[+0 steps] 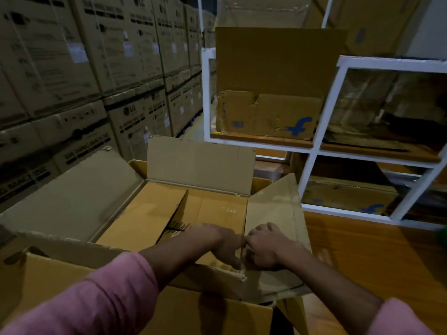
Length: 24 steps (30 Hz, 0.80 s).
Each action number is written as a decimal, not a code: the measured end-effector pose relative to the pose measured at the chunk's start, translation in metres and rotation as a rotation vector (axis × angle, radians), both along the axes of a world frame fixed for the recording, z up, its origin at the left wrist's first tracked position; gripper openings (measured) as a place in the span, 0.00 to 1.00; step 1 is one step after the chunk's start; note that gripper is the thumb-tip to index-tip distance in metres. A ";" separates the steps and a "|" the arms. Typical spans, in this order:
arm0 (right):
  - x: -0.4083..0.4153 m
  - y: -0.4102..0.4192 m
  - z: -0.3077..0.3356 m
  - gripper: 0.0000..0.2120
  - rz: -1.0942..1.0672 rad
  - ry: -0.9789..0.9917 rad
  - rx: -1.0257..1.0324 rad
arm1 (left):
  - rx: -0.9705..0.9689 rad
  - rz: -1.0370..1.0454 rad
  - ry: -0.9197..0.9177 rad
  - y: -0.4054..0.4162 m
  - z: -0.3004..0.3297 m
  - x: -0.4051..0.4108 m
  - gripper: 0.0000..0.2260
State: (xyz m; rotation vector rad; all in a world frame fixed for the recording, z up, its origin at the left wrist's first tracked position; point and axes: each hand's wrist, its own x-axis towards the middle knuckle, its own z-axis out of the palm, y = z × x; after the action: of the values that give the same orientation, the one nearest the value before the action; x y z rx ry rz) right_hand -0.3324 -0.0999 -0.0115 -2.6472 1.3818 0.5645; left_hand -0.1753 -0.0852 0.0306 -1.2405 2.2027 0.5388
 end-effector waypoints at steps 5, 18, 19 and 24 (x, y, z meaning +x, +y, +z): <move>0.028 0.003 0.005 0.23 0.031 -0.043 0.154 | -0.009 0.159 -0.130 -0.001 -0.007 0.046 0.32; 0.118 0.006 0.004 0.26 0.177 -0.095 0.249 | -0.158 0.333 -0.573 0.018 -0.006 0.149 0.26; 0.123 0.006 0.003 0.25 0.178 -0.098 0.262 | -0.209 0.323 -0.605 0.022 -0.003 0.154 0.25; 0.148 0.006 -0.002 0.23 0.163 -0.111 0.279 | -0.272 0.322 -0.454 0.032 0.006 0.172 0.22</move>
State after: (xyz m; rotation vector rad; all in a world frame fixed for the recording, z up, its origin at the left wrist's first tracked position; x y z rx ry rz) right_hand -0.1848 -0.0944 -0.0139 -2.5338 0.9835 0.5708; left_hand -0.0033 -0.0536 0.0365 -1.6849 1.7416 0.0557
